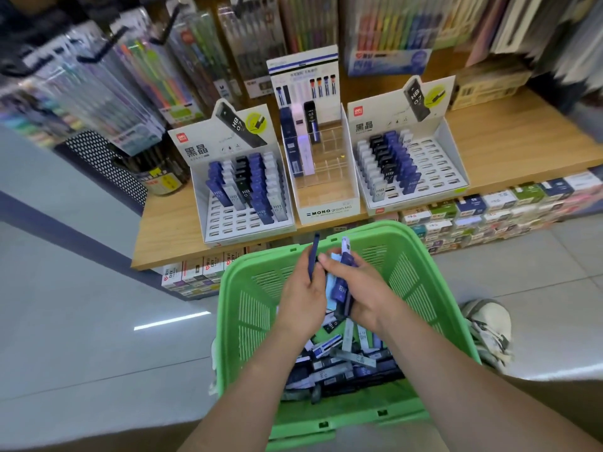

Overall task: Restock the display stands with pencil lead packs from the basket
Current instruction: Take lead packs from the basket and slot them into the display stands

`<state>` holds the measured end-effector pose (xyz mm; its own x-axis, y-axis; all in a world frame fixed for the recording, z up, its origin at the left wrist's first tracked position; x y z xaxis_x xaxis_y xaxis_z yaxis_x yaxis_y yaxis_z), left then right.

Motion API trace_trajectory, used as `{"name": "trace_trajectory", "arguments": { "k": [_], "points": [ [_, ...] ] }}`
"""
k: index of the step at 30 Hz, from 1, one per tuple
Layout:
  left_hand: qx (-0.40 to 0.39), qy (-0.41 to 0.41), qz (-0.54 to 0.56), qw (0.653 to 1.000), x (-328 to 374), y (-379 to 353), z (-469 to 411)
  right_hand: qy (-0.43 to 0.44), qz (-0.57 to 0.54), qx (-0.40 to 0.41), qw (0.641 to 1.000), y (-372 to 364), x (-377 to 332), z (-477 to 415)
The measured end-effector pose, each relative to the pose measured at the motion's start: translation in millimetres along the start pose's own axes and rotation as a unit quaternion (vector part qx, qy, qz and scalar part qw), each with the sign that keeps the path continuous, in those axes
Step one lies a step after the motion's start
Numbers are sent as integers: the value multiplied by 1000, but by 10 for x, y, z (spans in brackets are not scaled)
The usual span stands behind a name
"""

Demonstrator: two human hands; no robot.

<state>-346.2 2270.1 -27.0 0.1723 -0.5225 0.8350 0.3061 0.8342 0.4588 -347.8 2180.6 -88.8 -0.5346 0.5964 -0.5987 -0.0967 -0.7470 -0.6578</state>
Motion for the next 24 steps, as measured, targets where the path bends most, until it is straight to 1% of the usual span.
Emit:
{"name": "trace_trajectory", "arguments": {
  "k": [2, 5, 8, 10, 11, 12, 13, 15, 16, 17, 19, 23, 24],
  "points": [
    [4, -27, -38, 999, 88, 32, 25, -15, -11, -22, 1000, -93, 29, 33],
    [-16, -49, -162, 985, 176, 68, 37, -22, -20, -37, 999, -173, -26, 69],
    [-15, -37, -249, 968, 242, 104, 43, -22, -33, -75, 996, -294, -70, 114],
    [-22, -23, -276, 961, 273, 114, 34, -24, -21, -83, 996, -336, -41, 139],
    [-35, -20, -278, 960, 295, 108, 35, -22, -18, -74, 997, -322, -23, 145],
    [-56, -18, -262, 963, 307, 100, 34, -19, -18, -58, 998, -289, -8, 147],
    [-81, -7, -216, 973, 291, 100, 35, -16, -22, -39, 999, -250, 4, 147],
    [-122, 24, -62, 990, 227, 115, 58, -13, -36, -9, 999, -177, 12, 146],
    [-119, 40, -12, 992, 191, 151, 63, -9, -43, 7, 999, -134, 6, 144],
    [-105, 53, 2, 993, 161, 201, 59, -4, -50, 25, 998, -93, -4, 140],
    [-90, 65, -7, 994, 122, 249, 58, 6, -62, 57, 996, -34, -12, 139],
    [-133, 87, -15, 987, 82, 233, 99, 5, -65, 99, 993, 99, -34, 147],
    [-131, 100, 1, 986, 65, 277, 105, 0, -53, 98, 994, 134, -49, 148]
  ]
}}
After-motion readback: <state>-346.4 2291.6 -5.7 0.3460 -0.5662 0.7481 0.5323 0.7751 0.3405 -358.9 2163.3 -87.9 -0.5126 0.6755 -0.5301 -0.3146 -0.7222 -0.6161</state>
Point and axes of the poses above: each hand's wrist, its own z-axis away from the middle knuckle, its own y-axis out of the back of the hand, x = y × z, the point moved 9 cm from there along -z, towards the middle knuckle, and after that the axes turned 9 degrees about -x, right-handed, at the moved point
